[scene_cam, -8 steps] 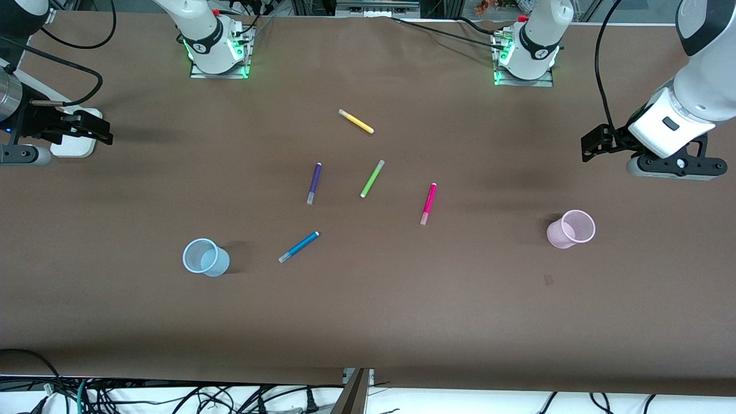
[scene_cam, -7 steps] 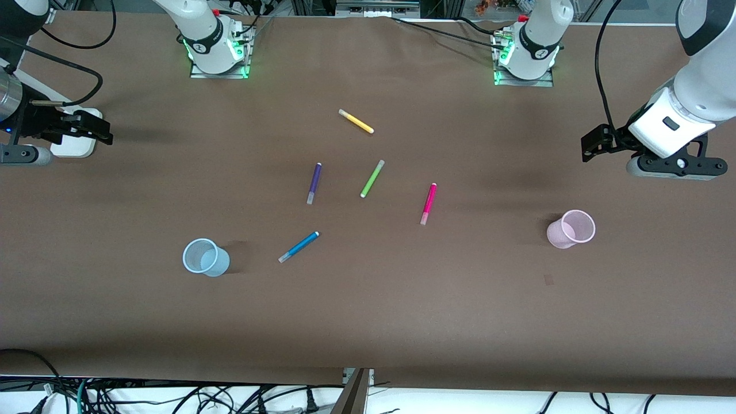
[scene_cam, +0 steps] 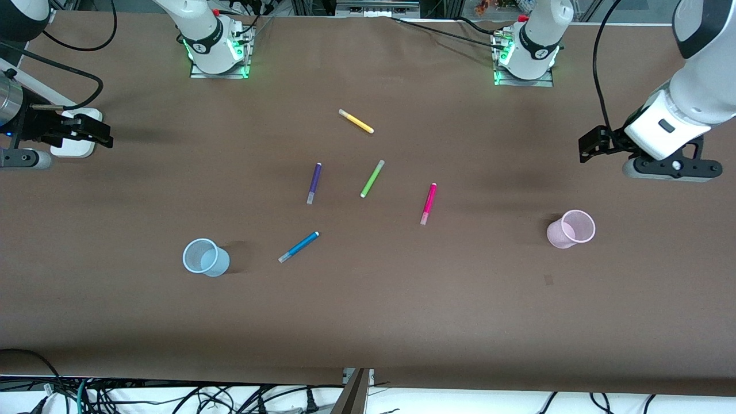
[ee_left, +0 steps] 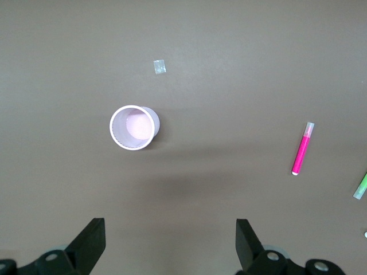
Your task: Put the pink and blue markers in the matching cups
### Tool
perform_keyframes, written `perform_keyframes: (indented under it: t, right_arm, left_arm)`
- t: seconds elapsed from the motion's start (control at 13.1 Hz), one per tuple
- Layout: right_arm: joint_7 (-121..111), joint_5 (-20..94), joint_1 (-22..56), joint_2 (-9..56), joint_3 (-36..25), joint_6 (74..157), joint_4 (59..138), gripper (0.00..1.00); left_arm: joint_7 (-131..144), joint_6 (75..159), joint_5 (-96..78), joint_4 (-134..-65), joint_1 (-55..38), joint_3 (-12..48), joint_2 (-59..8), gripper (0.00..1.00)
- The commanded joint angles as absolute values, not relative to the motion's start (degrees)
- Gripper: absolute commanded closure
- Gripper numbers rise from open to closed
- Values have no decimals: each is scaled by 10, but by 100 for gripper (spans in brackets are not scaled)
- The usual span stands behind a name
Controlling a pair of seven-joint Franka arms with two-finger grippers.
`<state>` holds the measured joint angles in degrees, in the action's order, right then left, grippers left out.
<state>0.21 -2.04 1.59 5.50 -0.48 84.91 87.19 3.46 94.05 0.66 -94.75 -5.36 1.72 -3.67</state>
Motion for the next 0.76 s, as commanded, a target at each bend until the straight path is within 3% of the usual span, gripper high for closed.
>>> perform_keyframes:
  t: [0.0, 0.38, 0.69]
  right_arm:
    - [17, -19, 14, 78, 3, 851, 855, 0]
    - [11, -20, 62, 140, 11, 883, 853, 0]
    - [7, -25, 132, 209, 11, 969, 854, 0]
  left_arm:
    - [47, 969, 0, -933, -66, 26, -89, 0]
    - [109, 1083, 1, -933, -150, 45, -191, 0]
    - [142, 1186, 4, -934, -224, 45, -278, 0]
